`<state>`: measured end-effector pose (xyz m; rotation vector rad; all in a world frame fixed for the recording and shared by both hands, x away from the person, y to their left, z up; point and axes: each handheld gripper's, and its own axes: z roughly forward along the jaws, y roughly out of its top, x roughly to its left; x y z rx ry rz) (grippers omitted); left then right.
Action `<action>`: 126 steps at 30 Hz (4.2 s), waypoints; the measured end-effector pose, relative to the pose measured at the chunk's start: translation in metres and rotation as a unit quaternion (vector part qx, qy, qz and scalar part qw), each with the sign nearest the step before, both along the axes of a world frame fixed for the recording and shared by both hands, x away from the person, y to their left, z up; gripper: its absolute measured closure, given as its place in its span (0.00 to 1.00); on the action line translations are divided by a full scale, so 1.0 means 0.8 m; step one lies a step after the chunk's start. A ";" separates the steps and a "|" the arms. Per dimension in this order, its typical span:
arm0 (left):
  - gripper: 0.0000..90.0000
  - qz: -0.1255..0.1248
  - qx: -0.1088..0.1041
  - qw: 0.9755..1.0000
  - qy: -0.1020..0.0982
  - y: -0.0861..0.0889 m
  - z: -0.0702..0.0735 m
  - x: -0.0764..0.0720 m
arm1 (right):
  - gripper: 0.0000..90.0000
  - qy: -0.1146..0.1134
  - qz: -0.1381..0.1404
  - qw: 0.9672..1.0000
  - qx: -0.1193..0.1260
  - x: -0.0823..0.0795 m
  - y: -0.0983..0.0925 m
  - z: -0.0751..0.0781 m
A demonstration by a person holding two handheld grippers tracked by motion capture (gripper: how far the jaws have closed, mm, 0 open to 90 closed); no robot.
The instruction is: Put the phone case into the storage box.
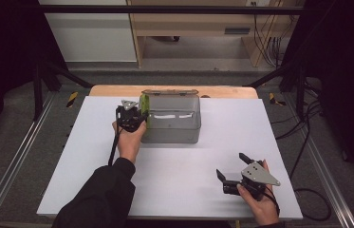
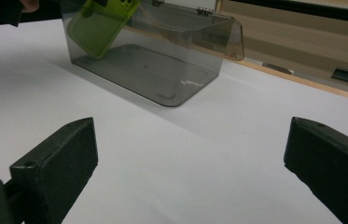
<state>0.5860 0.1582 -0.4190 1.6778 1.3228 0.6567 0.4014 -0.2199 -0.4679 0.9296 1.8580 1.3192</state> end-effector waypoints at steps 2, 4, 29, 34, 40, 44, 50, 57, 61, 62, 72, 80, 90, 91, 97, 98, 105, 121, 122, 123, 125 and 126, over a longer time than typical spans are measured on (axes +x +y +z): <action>0.81 0.001 0.003 1.000 -0.002 0.000 0.000 0.000 | 0.04 0.000 0.000 1.000 0.000 0.000 0.000 0.000; 0.80 0.005 0.009 1.000 -0.004 -0.001 0.001 -0.001 | 0.04 0.000 0.000 1.000 0.000 0.000 0.000 0.000; 0.77 0.010 0.000 1.000 -0.009 -0.001 0.002 0.000 | 0.04 0.001 0.001 1.000 0.002 0.000 0.000 0.000; 0.75 0.006 -0.009 1.000 -0.026 -0.001 0.006 -0.003 | 0.04 0.000 0.001 1.000 0.002 0.000 0.000 0.000; 0.71 -0.007 -0.003 0.999 -0.050 -0.006 0.009 -0.007 | 0.04 0.000 0.001 1.000 0.002 0.000 0.000 0.000; 0.68 -0.011 -0.005 0.998 -0.060 -0.008 0.010 -0.008 | 0.04 0.000 0.001 1.000 0.002 0.000 0.000 0.000; 0.63 -0.016 -0.008 0.998 -0.068 -0.009 0.012 -0.010 | 0.04 0.000 0.001 1.000 0.002 0.000 0.000 0.000; 0.59 -0.019 -0.012 0.997 -0.071 -0.010 0.012 -0.010 | 0.04 0.000 0.001 1.000 0.002 0.000 0.000 0.000; 0.56 -0.022 -0.012 0.997 -0.078 -0.011 0.013 -0.011 | 0.04 0.000 0.000 1.000 0.001 0.000 0.000 0.000; 0.56 -0.023 -0.013 0.997 -0.079 -0.011 0.013 -0.011 | 0.04 0.000 0.001 1.000 0.002 0.000 0.000 0.000; 0.51 -0.041 -0.011 0.996 -0.078 -0.015 0.013 -0.012 | 0.04 0.000 0.001 1.000 0.001 0.000 0.000 0.000; 0.46 -0.054 -0.012 0.995 -0.087 -0.019 0.013 -0.012 | 0.04 0.000 0.001 1.000 0.003 0.000 0.000 0.001; 0.39 -0.070 -0.011 0.992 -0.100 -0.028 0.017 -0.014 | 0.04 -0.001 0.001 1.000 0.004 0.000 -0.001 0.001; 0.38 -0.071 -0.011 0.992 -0.101 -0.029 0.017 -0.014 | 0.04 -0.001 0.000 1.000 0.004 0.000 -0.001 0.001; 0.26 -0.069 -0.017 0.992 -0.100 -0.033 0.017 -0.015 | 0.04 -0.001 0.001 1.000 0.003 0.000 -0.001 0.001; 0.22 -0.068 -0.018 0.993 -0.099 -0.034 0.017 -0.014 | 0.04 -0.001 0.001 1.000 0.003 0.000 -0.001 0.001; 0.12 -0.068 -0.028 0.992 -0.107 -0.033 0.018 -0.013 | 0.04 -0.001 0.001 1.000 0.004 0.000 -0.001 0.001; 0.03 -0.077 -0.044 0.987 -0.133 -0.031 0.027 -0.020 | 0.04 -0.001 0.001 1.000 0.004 0.000 0.000 0.001; 0.03 -0.078 -0.044 0.987 -0.134 -0.031 0.027 -0.020 | 0.04 -0.001 0.001 1.000 0.004 0.000 0.000 0.001; 0.03 -0.081 -0.045 0.987 -0.135 -0.032 0.027 -0.021 | 0.04 -0.001 0.001 1.000 0.005 0.000 0.000 0.001; 0.03 -0.086 -0.045 0.986 -0.137 -0.033 0.027 -0.021 | 0.04 -0.001 0.001 1.000 0.005 0.000 0.000 0.001; 0.03 -0.088 -0.046 0.985 -0.138 -0.033 0.027 -0.022 | 0.04 -0.001 0.001 1.000 0.005 0.000 0.000 0.001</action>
